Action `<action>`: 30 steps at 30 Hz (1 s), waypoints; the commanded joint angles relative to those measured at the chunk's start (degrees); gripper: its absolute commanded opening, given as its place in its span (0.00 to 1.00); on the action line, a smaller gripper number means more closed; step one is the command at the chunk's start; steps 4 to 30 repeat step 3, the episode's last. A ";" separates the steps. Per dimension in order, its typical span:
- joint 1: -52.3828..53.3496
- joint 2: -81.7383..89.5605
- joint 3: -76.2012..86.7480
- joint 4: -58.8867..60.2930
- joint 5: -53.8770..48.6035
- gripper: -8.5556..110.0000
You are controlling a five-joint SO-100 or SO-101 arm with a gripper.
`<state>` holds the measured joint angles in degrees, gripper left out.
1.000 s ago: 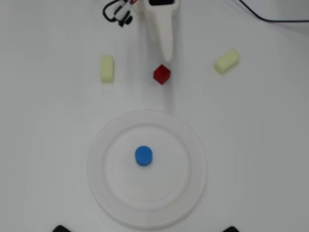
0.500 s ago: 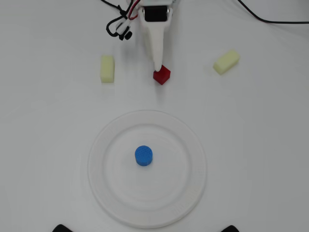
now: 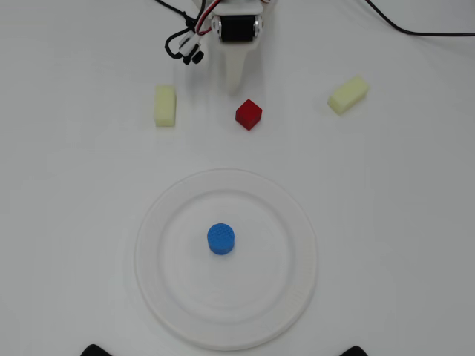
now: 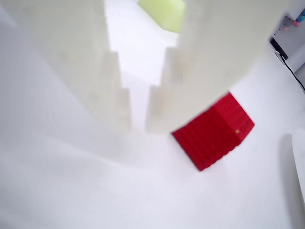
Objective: Grasp a blue block and put it in the dish.
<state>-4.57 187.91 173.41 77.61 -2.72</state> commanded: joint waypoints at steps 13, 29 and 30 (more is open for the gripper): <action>0.44 9.58 4.75 1.93 -2.29 0.07; 0.44 9.58 4.75 1.93 -2.29 0.07; 0.44 9.58 4.75 1.93 -2.29 0.07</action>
